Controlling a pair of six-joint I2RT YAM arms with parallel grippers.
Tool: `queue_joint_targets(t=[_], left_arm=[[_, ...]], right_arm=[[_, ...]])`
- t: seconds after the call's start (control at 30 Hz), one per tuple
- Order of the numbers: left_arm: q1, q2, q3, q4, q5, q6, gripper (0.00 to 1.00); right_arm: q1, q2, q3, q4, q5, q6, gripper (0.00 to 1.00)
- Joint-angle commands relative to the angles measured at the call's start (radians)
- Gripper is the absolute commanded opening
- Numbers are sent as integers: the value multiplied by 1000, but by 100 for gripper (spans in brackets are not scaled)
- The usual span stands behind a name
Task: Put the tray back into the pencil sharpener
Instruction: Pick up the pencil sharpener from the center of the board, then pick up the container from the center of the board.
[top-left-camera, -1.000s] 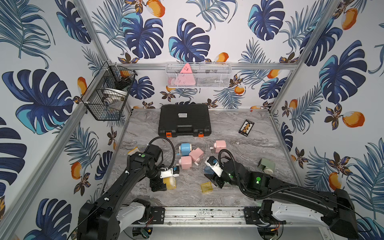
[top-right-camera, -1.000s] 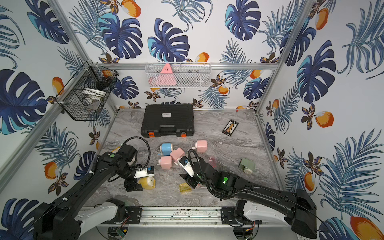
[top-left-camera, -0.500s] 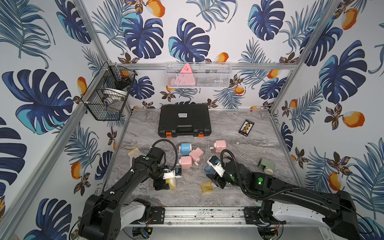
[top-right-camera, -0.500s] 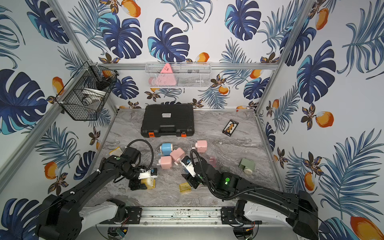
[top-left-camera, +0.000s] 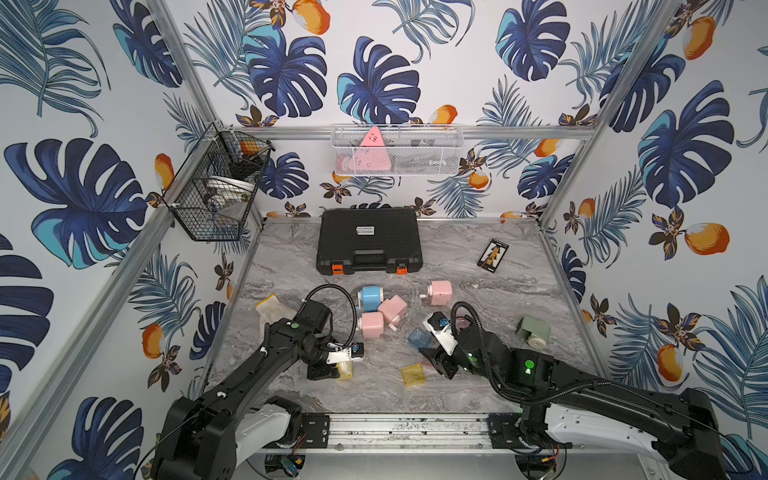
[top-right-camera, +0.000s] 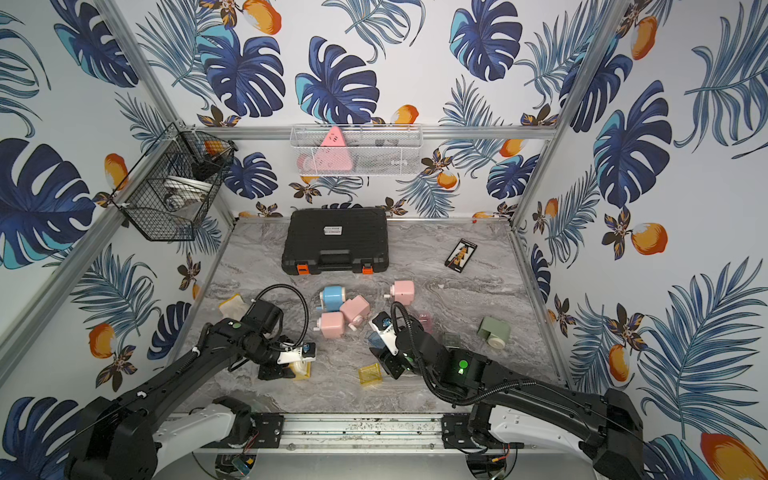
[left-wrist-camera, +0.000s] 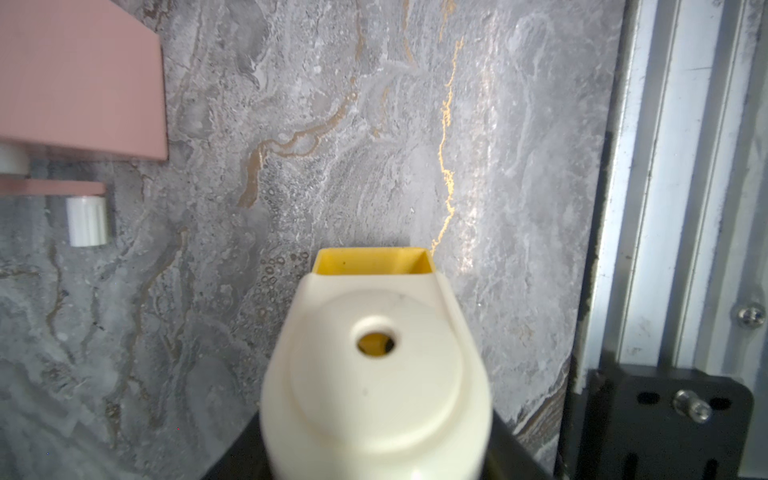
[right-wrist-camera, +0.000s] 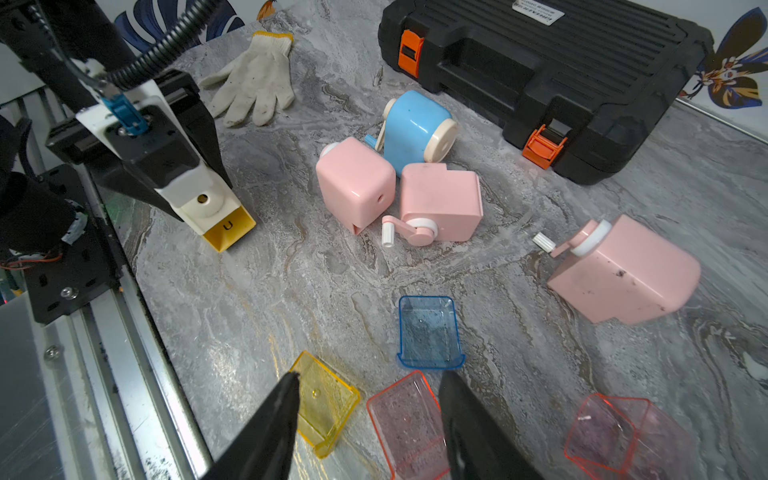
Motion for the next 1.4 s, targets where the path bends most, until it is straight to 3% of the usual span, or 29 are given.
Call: queue_joint_targets(t=[0.0,0.3,0.43,0.53,0.8,0.9,1.0,1.13,1.37], left_arm=[[-17,-4,26,-8,9,13,50],[-157,8,152,-98,-27,-87,52],[-216,24,208,-86,-41,-167,51],[-268,40,245,-101,-57,-195,51],[-401,172,391,-216,-135,-298,48],[-451,207,420,-237,-182,-347,49],[-496,239,426,-254,-246,-393,49],[-543,274,437,-255,-281,-436,46],[-570,245,398,-182,-227,-497,49]], right_arm=[[1,-19,-2,-29,21,53,55],[0,19,70,-162,82,291,56],[0,68,112,-251,159,518,56],[0,97,148,-383,221,761,52],[0,-1,109,-446,178,888,45],[-32,-8,144,-557,196,954,35],[-136,21,213,-636,100,905,36],[-290,28,211,-584,-158,831,37],[-317,83,102,-398,-417,862,35]])
